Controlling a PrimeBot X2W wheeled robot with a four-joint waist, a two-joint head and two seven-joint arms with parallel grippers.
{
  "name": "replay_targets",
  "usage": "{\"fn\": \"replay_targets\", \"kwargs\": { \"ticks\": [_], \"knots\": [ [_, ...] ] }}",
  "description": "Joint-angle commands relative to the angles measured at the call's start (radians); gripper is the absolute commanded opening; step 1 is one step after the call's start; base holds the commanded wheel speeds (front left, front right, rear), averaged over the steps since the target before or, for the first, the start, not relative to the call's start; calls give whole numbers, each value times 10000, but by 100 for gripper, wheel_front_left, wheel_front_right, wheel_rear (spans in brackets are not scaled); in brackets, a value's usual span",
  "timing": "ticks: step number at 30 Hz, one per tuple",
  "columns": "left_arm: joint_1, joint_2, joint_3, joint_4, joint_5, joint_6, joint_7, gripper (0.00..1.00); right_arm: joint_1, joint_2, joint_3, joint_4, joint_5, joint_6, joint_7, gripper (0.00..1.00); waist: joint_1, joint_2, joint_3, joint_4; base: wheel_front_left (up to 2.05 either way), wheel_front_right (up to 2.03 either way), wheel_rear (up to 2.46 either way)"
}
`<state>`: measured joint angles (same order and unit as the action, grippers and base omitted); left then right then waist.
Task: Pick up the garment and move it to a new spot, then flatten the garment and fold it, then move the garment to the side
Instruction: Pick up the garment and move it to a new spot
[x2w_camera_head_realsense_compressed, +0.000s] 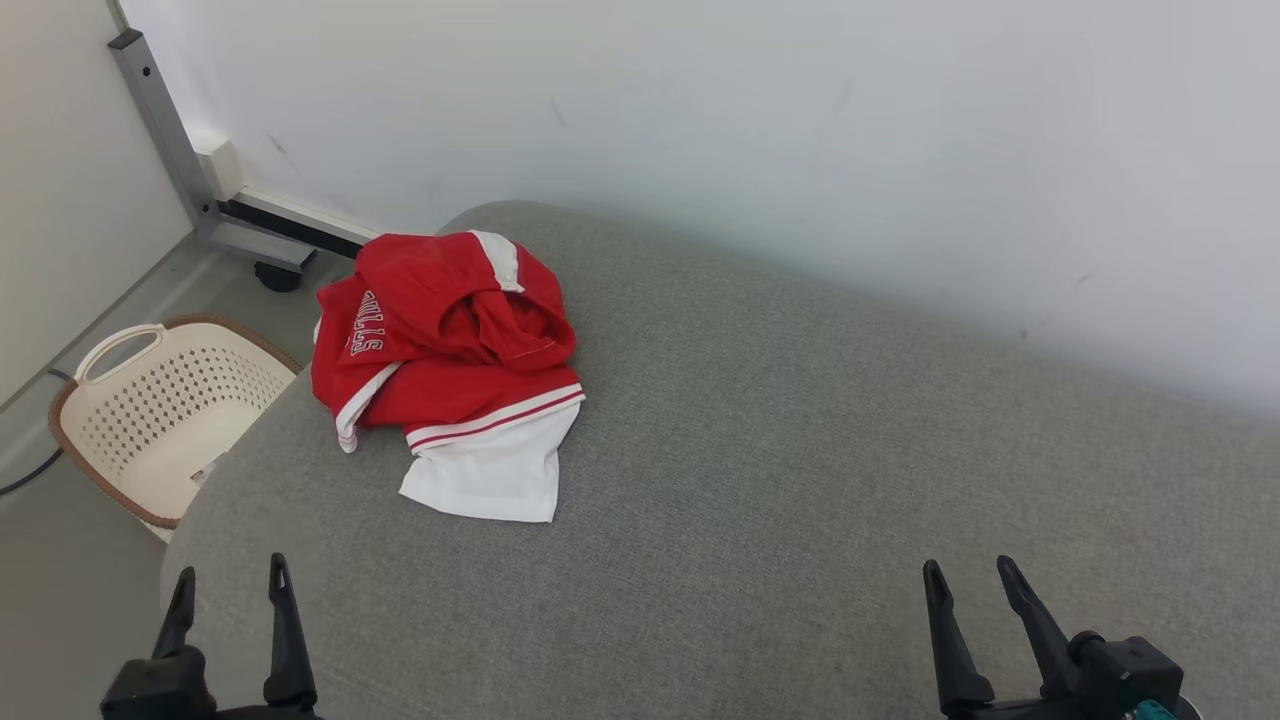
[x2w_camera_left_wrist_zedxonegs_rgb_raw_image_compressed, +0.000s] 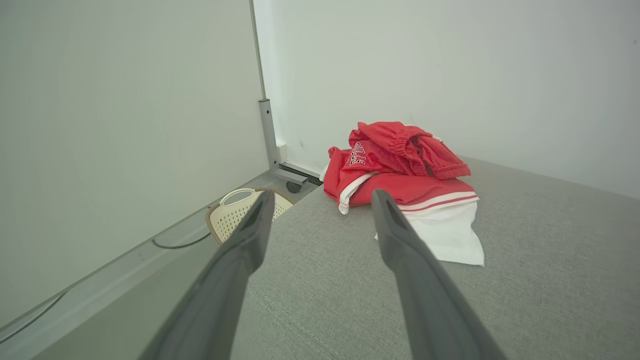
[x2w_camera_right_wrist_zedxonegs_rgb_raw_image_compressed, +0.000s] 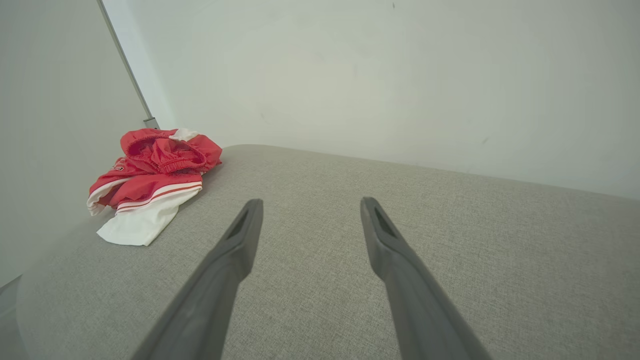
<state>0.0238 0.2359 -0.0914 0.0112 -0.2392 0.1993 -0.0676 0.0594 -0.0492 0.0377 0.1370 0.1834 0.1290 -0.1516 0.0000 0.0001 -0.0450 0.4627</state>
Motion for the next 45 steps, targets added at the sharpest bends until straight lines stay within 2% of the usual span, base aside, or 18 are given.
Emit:
{"fn": "replay_targets", "kwargs": {
  "ticks": [1, 7, 10, 14, 20, 26, 32, 45],
  "knots": [
    [123, 30, 54, -110, 10, 70, 2, 100, -91, -20, 11, -5, 42, 35, -66, 100, 0, -1, -22, 128, 0, 0, 0],
    [-69, -164, 341, -200, -347, 266, -291, 100, -148, -20, 125, -3, 36, 35, -16, 100, 0, -1, 52, -33, 0, 0, 0],
    [-491, -104, 342, -145, -426, 121, -304, 100, -194, -20, 239, -30, 22, 35, 32, 100, 0, -1, 140, -250, 0, 0, 0],
    [-1656, 128, 338, 91, -701, -347, -183, 100, -446, -22, 442, -110, -20, 35, 92, 100, 0, -1, 409, -753, 0, 0, 0],
    [-3800, 541, 657, 1047, -1376, -986, 207, 100, -964, -25, 789, -209, -117, 34, 137, 100, 0, -1, 1045, -1909, 0, 0, 0],
    [-5649, 1001, 926, 2293, -1787, -1355, 581, 100, -1461, -25, 920, -184, -62, 34, 6, 100, 0, -1, 1636, -2999, 0, 0, 0],
    [-7039, 1587, 1114, 4042, -2213, -1806, 1218, 100, -1741, -19, 909, -19, 33, 34, -206, 100, 0, -1, 2042, -3806, 0, 0, 0],
    [-8750, 2922, 908, 8045, -2069, -2015, 2794, 100, -2315, -16, 1148, 339, 139, 35, -537, 100, 0, -1, 2775, -5076, 0, 0, 0]
  ]
}}
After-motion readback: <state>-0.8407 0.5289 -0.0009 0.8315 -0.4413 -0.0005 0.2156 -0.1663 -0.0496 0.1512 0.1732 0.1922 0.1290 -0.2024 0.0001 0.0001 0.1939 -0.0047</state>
